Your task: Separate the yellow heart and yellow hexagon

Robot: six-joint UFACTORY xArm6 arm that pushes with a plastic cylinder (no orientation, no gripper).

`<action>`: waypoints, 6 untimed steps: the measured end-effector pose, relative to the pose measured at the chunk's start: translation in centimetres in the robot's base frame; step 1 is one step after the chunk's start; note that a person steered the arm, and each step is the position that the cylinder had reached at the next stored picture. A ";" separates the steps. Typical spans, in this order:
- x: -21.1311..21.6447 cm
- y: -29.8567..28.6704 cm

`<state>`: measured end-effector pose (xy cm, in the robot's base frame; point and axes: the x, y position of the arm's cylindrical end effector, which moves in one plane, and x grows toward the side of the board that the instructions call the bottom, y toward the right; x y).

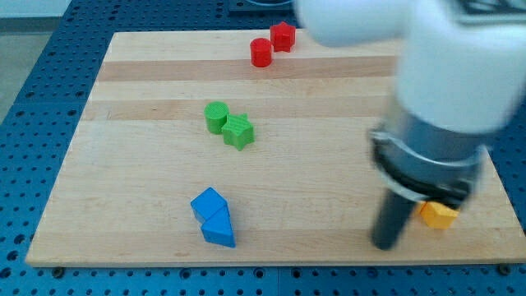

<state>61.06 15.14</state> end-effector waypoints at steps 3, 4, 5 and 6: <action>0.2 6.3; -0.6 6.1; -2.3 6.1; -3.9 6.1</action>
<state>57.12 21.28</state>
